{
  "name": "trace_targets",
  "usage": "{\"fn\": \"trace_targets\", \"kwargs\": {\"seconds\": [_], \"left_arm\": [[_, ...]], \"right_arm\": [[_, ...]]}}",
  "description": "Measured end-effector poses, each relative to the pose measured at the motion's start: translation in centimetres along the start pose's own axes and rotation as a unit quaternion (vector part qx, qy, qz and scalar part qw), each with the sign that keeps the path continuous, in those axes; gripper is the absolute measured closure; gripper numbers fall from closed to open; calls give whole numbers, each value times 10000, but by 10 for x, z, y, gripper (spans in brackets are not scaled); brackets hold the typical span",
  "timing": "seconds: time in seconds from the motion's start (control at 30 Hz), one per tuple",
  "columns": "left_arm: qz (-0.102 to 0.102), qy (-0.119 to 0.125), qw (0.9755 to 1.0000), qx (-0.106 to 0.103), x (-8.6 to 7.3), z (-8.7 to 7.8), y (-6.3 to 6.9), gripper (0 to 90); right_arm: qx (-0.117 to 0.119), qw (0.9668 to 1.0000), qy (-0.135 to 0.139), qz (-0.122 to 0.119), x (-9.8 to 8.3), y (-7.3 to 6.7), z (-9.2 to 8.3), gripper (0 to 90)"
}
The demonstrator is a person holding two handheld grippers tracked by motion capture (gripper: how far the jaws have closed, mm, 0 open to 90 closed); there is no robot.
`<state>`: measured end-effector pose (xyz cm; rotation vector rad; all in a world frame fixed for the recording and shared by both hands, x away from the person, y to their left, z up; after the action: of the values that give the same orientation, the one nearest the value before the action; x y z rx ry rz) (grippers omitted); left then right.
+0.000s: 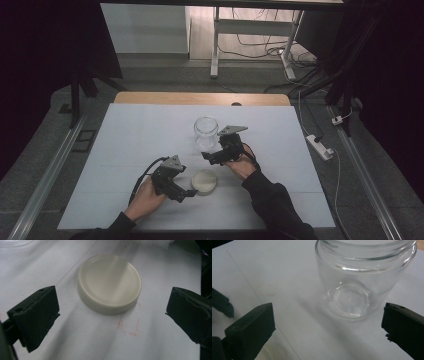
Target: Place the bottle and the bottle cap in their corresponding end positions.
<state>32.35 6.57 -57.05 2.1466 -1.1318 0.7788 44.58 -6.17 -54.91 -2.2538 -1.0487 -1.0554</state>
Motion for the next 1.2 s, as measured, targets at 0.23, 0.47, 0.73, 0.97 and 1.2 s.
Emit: {"fn": "trace_targets", "kwargs": {"seconds": [0.23,0.47,0.73,0.97,1.2], "left_arm": [[-89,-20,10000,21,-7,-11,-3,0],[-149,-36,9998,86,-14,-19,-2,0],[-216,-19,9996,191,-22,-30,-3,0],[-240,-13,9993,289,-31,-41,-1,0],[-357,63,9987,366,-42,-56,0,0]], "right_arm": [[56,9999,59,-64,-5,-8,-11,0],[160,9997,6,-187,-15,-18,-23,0],[188,9994,-39,-272,-25,-23,-37,0],[197,9994,-55,-287,-35,-26,-50,0],[167,9995,-41,-279,-44,-29,-64,0]]}}
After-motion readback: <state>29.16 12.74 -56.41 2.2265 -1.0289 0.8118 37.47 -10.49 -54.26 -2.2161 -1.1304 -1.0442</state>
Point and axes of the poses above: each handheld gripper's, and its own axes: z roughly forward along the jaws, x roughly out of its top, y roughly to its right, the point moved 8 cm from there along z, roughly forward along the jaws, and after that the axes turned 1 degree about -x, right-handed, at the moved point
